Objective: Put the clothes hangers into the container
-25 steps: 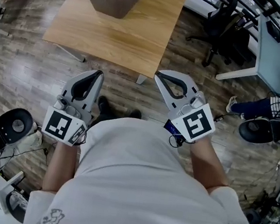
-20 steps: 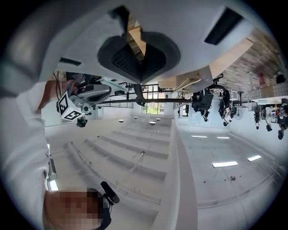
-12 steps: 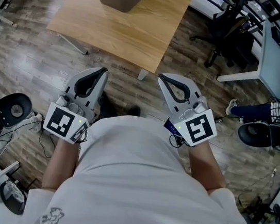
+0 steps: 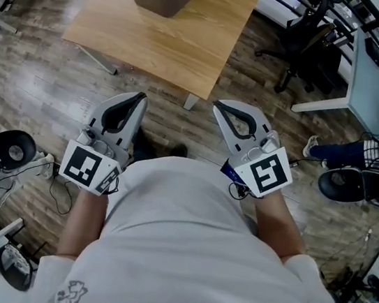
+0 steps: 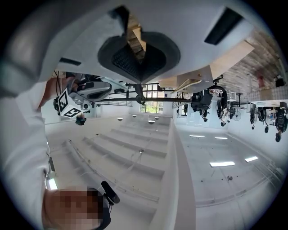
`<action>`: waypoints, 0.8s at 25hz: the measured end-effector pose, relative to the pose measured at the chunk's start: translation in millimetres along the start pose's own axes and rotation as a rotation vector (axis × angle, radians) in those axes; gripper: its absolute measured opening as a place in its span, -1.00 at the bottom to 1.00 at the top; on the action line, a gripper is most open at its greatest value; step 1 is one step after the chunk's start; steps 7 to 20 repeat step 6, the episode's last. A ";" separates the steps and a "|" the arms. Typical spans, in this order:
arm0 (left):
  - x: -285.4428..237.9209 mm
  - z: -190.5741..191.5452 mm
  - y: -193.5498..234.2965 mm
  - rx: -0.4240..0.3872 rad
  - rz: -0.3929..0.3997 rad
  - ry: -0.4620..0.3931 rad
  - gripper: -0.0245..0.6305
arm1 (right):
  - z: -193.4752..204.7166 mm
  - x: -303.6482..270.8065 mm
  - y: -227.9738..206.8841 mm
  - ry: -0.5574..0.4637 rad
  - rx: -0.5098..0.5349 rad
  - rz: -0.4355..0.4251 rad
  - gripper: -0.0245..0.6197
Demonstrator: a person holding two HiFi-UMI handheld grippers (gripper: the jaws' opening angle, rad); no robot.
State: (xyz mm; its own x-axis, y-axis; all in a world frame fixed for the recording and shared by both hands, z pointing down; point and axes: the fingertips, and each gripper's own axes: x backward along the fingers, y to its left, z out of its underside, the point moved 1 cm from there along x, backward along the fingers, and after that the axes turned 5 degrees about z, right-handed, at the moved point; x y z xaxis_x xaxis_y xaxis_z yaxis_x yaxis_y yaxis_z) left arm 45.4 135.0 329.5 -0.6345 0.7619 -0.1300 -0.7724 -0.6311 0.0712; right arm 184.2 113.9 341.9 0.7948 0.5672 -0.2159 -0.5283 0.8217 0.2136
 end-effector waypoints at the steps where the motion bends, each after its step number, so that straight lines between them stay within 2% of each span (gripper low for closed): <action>1: 0.0 -0.5 -0.3 -0.001 -0.001 0.000 -0.91 | 0.7 0.0 -0.9 0.001 0.001 0.000 -0.90; 20: 0.9 -0.7 0.5 0.002 -0.006 0.001 -0.91 | 3.4 0.7 -4.0 0.012 0.004 0.005 -0.90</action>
